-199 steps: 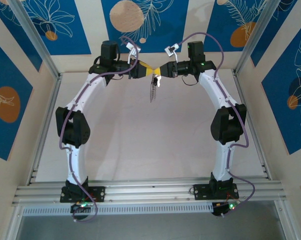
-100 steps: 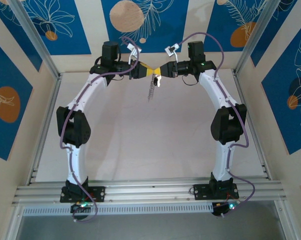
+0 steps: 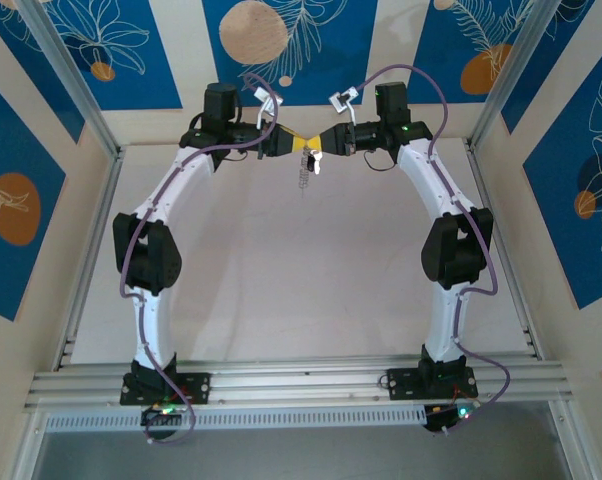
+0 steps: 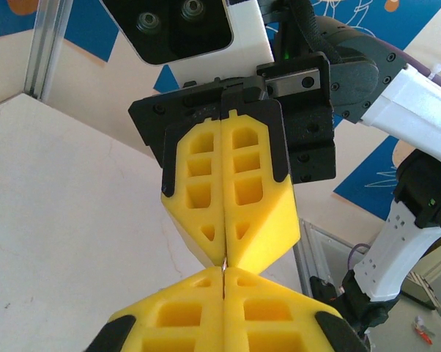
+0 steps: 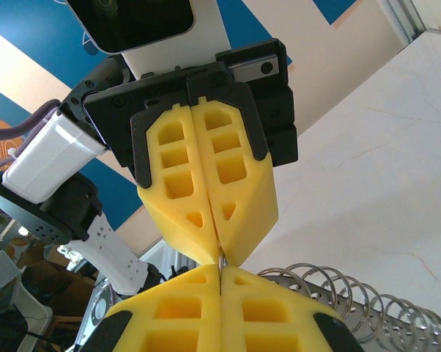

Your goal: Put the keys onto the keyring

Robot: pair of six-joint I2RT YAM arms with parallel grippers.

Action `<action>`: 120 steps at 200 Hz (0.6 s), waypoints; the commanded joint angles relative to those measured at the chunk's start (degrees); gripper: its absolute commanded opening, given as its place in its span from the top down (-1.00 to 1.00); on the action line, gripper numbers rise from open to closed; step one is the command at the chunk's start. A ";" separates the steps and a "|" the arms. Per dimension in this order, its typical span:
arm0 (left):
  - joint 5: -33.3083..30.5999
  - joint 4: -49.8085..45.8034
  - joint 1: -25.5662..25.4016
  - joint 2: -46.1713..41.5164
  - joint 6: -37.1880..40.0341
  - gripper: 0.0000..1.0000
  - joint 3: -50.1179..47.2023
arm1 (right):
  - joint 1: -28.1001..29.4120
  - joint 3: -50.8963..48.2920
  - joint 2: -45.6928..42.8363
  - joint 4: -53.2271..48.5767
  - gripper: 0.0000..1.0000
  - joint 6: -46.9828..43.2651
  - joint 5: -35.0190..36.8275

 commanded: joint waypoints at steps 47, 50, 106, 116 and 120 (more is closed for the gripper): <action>2.95 -2.12 -1.26 1.11 2.95 0.77 1.87 | 0.65 1.41 -0.37 -0.14 1.00 -0.15 -1.48; 2.95 -2.11 -1.27 1.11 3.01 0.76 1.86 | 0.64 1.41 -0.42 -0.09 1.00 -0.08 -1.48; 2.82 -2.12 -1.95 1.43 2.99 0.87 2.32 | 0.73 1.33 -0.40 -0.06 1.00 -0.07 -1.43; 2.69 -2.49 -1.96 1.46 3.22 0.90 2.32 | 0.74 1.33 -0.46 -0.19 1.00 -0.15 -1.39; 2.65 -2.59 -1.96 1.45 3.30 0.91 2.17 | 0.63 1.33 -0.49 -0.20 1.00 -0.29 -1.39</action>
